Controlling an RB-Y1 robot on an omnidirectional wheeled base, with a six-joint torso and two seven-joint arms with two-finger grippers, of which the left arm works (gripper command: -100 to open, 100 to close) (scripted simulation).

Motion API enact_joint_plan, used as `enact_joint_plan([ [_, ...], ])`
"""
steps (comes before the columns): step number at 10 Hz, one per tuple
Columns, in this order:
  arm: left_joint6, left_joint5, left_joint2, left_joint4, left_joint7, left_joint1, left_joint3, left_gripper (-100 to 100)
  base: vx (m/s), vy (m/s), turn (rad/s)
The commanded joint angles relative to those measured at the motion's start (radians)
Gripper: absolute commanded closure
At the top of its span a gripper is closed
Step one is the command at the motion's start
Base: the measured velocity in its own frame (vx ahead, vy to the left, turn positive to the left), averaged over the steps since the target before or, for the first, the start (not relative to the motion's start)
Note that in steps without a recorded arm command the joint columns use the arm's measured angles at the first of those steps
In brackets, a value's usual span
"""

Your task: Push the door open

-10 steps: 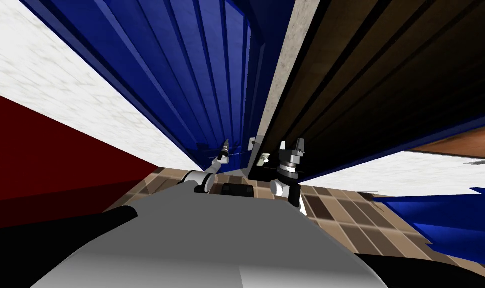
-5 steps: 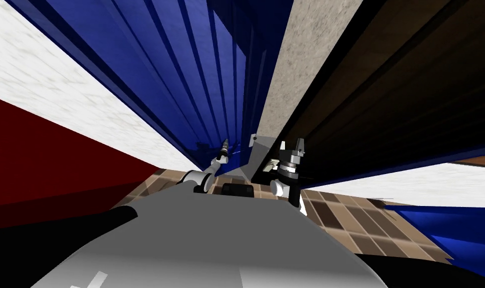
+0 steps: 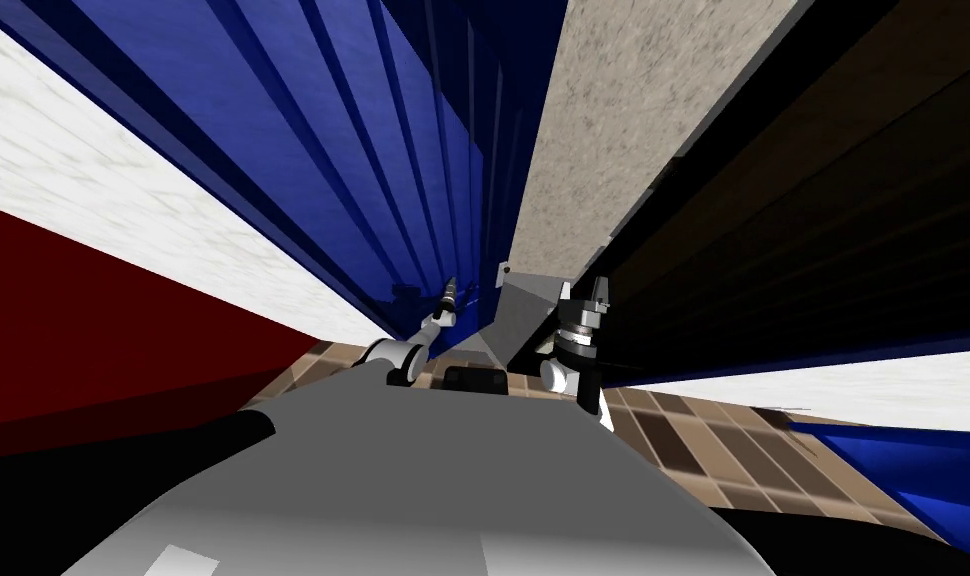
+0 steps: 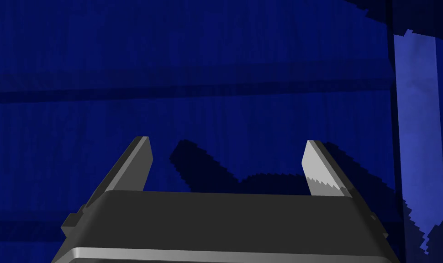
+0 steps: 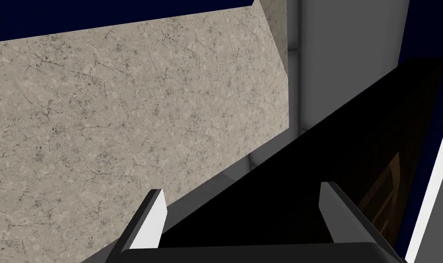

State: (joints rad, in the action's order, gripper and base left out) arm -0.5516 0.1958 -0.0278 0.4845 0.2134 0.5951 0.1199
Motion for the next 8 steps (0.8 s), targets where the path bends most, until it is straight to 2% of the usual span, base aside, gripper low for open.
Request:
enact_joint_plan([
  [1,0.002,-0.002,-0.019,0.005,-0.002,-0.006,0.001,-100,0.115,0.096,0.073],
  [5,0.002,-0.004,-0.027,0.01,-0.006,-0.007,-0.001,-100,0.105,0.1,0.01],
  [8,0.004,-0.008,-0.04,0.008,-0.011,-0.008,-0.005,-100,0.106,0.096,0.032],
])
